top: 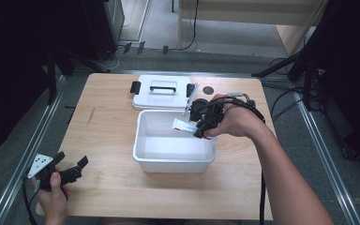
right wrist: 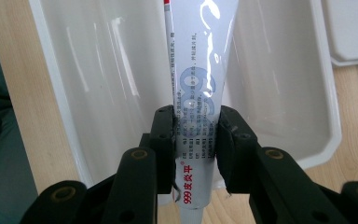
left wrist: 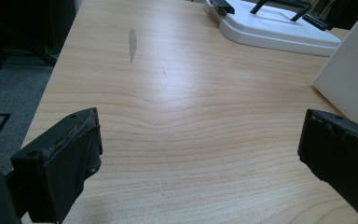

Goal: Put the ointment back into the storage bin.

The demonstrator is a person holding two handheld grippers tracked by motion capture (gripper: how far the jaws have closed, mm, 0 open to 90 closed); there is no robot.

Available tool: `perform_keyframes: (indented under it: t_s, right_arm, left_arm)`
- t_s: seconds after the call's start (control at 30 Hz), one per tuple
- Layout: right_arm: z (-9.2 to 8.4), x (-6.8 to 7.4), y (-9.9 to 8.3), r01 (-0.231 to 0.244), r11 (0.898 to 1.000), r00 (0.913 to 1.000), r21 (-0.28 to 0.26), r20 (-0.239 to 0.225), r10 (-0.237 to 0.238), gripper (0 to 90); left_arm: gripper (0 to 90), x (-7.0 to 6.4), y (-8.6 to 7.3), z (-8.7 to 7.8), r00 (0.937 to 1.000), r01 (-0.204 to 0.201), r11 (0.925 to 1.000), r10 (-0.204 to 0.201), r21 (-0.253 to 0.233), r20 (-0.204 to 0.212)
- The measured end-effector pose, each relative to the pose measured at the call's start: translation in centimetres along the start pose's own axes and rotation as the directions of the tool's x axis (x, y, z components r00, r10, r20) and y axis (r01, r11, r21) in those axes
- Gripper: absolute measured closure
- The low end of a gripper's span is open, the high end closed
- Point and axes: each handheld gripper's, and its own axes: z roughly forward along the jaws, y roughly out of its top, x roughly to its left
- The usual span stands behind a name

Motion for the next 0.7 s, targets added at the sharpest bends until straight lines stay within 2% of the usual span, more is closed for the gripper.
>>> perform_keyframes:
  t_s: [0.37, 0.7]
  right_arm:
    - [1.4, 0.3, 1.0, 0.027, 1.0, 0.9993, -0.001, -0.024, -0.027, 70.8]
    - [2.7, 0.2, 0.8, 0.041, 0.999, 0.9982, 0.008, -0.043, -0.041, 70.8]
  left_arm:
    - [0.0, 0.0, 0.0, 0.0, 1.0, -0.001, 1.0, 0.001, -0.002, 0.003]
    - [0.0, 0.0, 0.0, 0.0, 1.0, 0.001, 1.0, -0.001, -0.002, 0.002]
